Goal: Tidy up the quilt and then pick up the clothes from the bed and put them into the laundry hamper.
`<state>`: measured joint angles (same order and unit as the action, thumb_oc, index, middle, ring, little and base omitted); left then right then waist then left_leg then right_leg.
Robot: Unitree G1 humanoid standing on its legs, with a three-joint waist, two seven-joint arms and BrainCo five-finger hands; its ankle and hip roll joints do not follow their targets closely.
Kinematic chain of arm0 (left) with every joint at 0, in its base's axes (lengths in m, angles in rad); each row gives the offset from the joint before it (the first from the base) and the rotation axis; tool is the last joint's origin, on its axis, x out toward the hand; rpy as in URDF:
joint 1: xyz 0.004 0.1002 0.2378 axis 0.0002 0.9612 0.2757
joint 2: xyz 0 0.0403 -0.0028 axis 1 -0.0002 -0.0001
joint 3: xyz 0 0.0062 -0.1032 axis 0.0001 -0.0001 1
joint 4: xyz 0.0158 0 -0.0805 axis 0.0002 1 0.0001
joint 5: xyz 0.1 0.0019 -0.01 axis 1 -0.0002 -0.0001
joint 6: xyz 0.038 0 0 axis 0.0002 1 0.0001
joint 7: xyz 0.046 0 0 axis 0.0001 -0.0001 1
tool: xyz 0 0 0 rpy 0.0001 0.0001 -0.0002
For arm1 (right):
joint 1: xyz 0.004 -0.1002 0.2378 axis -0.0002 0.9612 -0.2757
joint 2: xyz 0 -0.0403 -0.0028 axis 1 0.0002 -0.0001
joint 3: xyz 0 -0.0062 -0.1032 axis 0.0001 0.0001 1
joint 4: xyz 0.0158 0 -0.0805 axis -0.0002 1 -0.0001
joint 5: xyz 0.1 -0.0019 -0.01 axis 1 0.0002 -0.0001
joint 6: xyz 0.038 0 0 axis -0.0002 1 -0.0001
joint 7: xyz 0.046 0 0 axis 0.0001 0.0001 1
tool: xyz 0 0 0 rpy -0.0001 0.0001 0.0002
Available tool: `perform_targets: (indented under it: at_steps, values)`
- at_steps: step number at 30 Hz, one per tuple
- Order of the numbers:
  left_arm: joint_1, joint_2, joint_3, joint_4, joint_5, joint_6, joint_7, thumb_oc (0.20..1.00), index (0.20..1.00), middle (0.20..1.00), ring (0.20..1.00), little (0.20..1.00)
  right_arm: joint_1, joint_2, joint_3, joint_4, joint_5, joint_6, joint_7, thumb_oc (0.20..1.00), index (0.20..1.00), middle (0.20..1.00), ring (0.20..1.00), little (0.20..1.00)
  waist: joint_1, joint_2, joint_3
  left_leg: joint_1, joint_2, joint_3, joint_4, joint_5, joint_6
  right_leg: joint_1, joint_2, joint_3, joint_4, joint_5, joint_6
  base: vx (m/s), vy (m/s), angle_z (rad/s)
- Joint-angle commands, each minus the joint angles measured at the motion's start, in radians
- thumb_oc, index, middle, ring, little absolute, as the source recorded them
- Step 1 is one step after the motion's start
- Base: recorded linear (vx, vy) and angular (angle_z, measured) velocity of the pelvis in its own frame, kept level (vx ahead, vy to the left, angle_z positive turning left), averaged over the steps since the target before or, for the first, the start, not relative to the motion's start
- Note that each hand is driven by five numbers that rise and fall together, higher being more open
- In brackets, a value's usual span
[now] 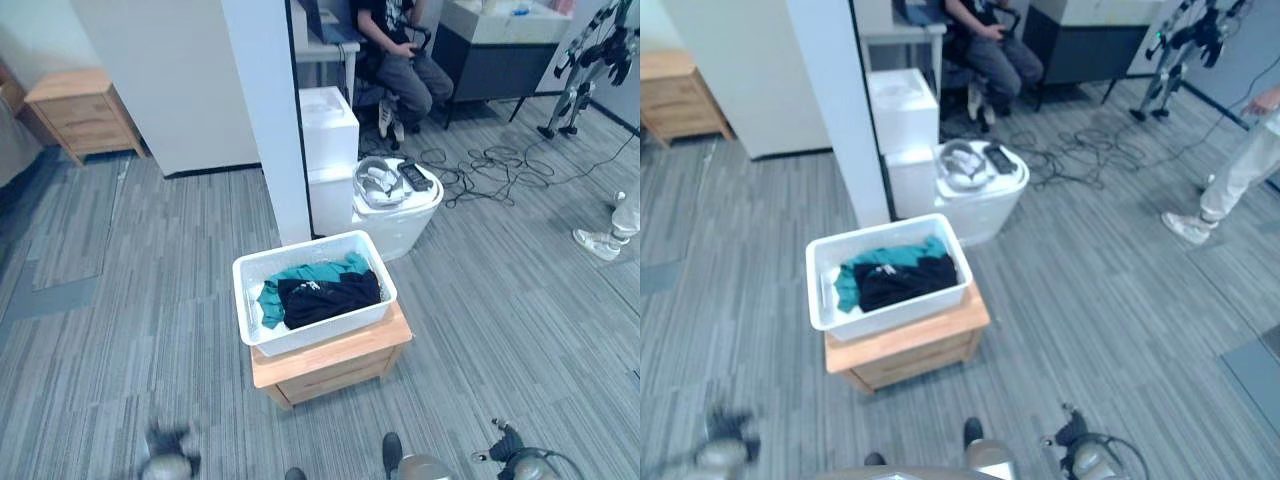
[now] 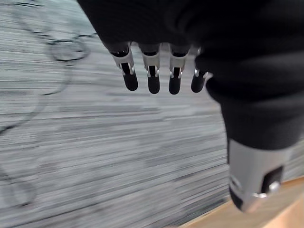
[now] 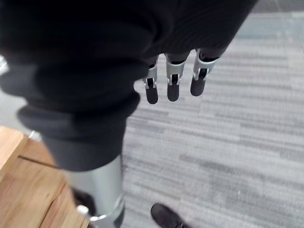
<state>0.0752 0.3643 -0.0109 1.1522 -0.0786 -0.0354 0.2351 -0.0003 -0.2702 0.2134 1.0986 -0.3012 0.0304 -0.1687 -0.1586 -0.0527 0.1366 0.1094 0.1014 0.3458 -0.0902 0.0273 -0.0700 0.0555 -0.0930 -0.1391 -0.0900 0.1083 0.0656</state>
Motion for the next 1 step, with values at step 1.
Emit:
perform_targets:
  at_steps: [1]
  values:
    - [-0.098, 0.018, -0.037, 0.065, 0.115, 0.013, 0.001, 1.0, 1.0, 1.0, 1.0, 1.0, -0.116, -0.027, 0.032, 0.04, 0.06, 0.008, -0.007, 1.0, 1.0, 1.0, 1.0, 1.0, 0.011, 0.046, 0.012, 0.07, 0.031, -0.017, 0.003, -0.089, -0.04, 0.016, -0.058, 0.021, 0.003, -0.101, 0.111, 0.01, 0.088, 0.09]
